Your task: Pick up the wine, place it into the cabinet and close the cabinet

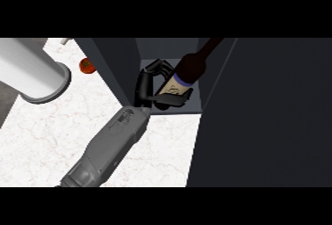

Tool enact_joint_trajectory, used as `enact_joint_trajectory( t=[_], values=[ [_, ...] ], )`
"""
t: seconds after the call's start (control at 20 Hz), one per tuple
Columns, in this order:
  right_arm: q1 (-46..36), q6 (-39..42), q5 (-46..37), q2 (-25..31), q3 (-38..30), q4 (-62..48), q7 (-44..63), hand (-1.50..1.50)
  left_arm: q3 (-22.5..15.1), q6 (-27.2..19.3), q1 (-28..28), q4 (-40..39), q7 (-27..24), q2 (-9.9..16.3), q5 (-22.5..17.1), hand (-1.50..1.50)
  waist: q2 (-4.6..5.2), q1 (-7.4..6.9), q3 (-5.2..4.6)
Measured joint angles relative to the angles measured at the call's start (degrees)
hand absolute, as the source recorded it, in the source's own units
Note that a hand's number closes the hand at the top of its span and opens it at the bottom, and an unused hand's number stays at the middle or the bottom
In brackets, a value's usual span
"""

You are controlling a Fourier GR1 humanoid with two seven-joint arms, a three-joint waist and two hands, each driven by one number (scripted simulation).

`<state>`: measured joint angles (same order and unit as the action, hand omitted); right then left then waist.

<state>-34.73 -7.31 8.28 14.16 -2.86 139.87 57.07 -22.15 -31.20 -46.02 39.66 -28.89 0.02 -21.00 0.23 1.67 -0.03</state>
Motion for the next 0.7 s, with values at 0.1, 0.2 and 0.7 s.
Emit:
enact_joint_trajectory(
  t=[0.1,0.2,0.7],
  values=[
    [-0.1,0.2,0.2,0.1,-0.4,-0.1,-0.1,-1.50,-0.7,-0.6,-0.1,-1.8,-1.5,0.0,-0.7,1.50,-0.01,0.00,-0.01],
    [0.1,0.5,0.4,0.0,-0.4,-0.1,-0.3,-1.50,-0.4,-0.8,-1.0,-4.5,-3.3,0.0,-1.4,1.50,0.05,0.12,0.00],
    [-1.0,0.5,0.6,-0.2,0.4,-0.5,-0.1,-1.50,4.9,3.1,-5.9,-14.9,-11.7,0.0,-7.9,1.50,0.29,0.76,-0.03]
  ],
)
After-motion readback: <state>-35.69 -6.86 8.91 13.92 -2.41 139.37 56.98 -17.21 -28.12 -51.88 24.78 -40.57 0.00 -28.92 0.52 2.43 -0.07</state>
